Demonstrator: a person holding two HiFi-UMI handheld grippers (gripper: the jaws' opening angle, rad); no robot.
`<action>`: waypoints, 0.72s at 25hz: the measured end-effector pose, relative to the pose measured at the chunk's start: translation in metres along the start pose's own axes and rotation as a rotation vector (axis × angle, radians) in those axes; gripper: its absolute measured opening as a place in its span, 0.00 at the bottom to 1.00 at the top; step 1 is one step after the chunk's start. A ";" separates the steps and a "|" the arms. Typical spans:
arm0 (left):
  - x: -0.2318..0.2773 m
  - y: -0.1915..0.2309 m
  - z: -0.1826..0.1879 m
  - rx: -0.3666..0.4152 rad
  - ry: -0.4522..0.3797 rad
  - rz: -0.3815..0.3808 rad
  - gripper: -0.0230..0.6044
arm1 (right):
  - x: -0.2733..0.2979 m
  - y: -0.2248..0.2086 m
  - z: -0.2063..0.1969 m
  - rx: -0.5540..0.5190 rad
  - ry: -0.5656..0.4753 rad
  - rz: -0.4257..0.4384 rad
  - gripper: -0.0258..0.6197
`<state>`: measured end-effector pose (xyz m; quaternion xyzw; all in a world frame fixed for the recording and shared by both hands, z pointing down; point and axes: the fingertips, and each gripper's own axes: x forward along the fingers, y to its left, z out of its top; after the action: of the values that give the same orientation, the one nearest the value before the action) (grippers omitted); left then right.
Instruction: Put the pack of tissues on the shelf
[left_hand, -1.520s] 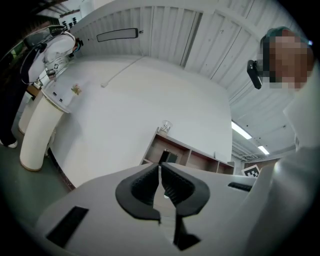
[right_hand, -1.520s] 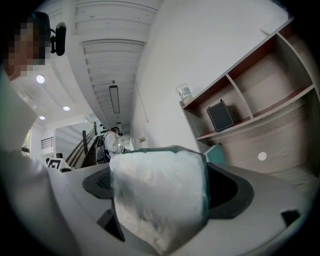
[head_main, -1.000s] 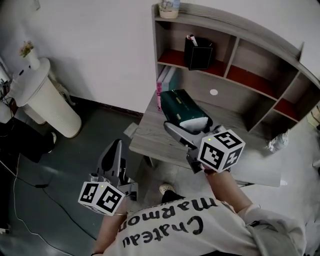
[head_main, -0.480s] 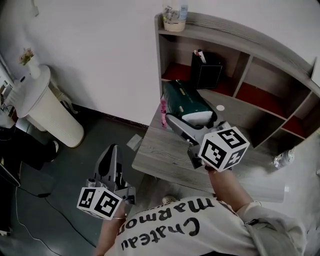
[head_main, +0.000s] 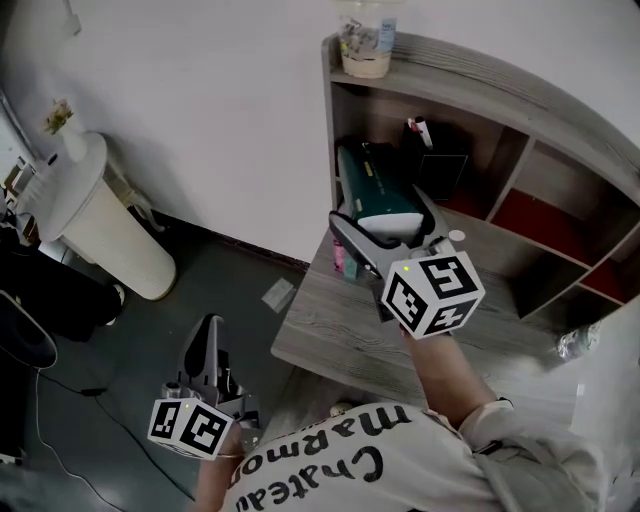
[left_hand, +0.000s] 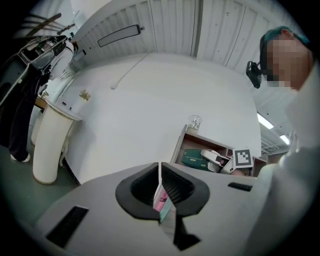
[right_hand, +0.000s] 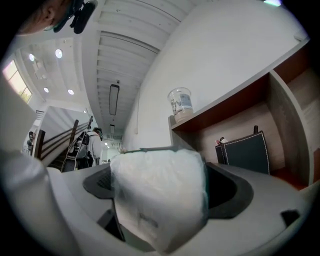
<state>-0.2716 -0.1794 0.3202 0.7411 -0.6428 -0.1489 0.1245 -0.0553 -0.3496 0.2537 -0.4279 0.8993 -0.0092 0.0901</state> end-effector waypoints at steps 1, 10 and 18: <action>-0.001 0.003 0.001 0.006 0.002 0.008 0.08 | 0.003 -0.002 -0.002 -0.009 -0.001 -0.010 0.88; -0.005 0.021 0.002 0.038 0.030 0.066 0.08 | 0.033 -0.022 -0.027 0.000 0.015 -0.098 0.88; -0.006 0.033 0.004 0.043 0.037 0.092 0.08 | 0.047 -0.022 -0.034 -0.037 0.009 -0.141 0.88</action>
<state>-0.3039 -0.1780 0.3290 0.7159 -0.6768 -0.1152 0.1272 -0.0731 -0.4023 0.2818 -0.4916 0.8674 -0.0008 0.0771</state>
